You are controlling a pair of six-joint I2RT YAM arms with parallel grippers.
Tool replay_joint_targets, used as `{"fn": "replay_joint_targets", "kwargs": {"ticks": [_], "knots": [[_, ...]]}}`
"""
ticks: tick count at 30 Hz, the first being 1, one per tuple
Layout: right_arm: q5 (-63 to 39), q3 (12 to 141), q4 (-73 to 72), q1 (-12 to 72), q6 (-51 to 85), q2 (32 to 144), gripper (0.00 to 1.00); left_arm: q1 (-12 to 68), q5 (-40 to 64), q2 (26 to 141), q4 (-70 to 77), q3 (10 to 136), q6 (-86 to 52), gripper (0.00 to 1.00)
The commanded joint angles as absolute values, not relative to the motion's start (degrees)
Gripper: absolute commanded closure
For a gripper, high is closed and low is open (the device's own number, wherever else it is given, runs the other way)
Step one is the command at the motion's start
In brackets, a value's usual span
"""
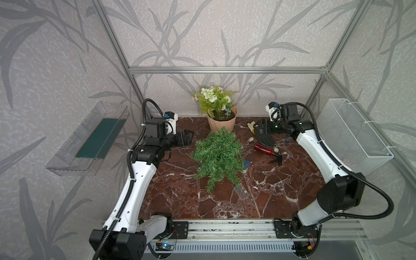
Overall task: Remove string lights from the small christmas tree
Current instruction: Remove the light string from the Christmas tree.
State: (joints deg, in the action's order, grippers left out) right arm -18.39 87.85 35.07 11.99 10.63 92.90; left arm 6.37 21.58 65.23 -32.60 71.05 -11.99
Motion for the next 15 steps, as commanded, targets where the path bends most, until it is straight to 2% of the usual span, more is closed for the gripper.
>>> {"fn": "replay_joint_targets", "kwargs": {"ticks": [1,5,11,15], "knots": [[-16.7,85.9,36.3,13.1,8.2,96.8,0.12,8.9,17.5,64.5,-36.1,73.5,-10.1,0.1],[-16.9,86.1,36.0,14.5,8.0,103.5,0.15,10.5,16.0,63.8,-34.7,72.6,-11.2,0.12],[-21.1,88.3,32.7,16.6,12.2,113.2,0.26,10.5,15.0,63.0,-34.6,70.3,-11.5,0.14],[-18.2,91.7,32.2,19.1,14.5,118.5,0.26,10.6,14.7,62.9,-35.3,69.9,-11.4,0.15]]}}
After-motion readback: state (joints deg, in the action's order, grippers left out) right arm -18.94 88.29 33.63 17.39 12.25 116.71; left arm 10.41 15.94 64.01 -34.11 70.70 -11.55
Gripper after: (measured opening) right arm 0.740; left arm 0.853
